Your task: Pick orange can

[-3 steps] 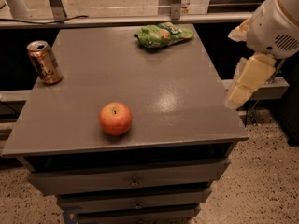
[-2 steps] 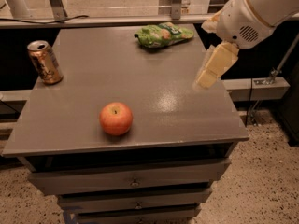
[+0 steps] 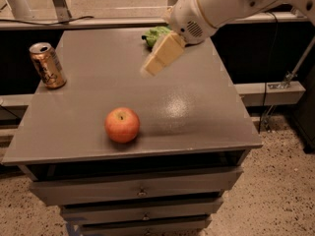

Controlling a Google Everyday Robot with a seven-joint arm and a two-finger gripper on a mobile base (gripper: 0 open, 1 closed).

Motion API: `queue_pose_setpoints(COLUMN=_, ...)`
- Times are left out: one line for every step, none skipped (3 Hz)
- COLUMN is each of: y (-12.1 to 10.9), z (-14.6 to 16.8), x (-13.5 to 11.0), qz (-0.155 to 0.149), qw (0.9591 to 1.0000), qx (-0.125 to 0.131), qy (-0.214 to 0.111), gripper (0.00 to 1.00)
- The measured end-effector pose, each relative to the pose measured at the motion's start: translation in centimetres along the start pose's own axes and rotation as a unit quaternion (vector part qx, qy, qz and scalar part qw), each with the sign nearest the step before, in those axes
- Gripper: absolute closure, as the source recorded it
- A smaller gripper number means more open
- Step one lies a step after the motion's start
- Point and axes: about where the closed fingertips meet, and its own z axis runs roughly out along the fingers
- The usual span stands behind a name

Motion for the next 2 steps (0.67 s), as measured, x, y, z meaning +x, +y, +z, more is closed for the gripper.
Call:
queue_pose_setpoints(y=2.51, z=4.73, x=-4.32, qz=0.024, qw=0.9985, qx=-0.002, qy=-0.05, gripper=0.0)
queue_pose_setpoints(y=1.52, z=5.36, x=-5.3, qz=0.027, qw=0.9968, qx=0.026, qy=-0.07, gripper=0.0)
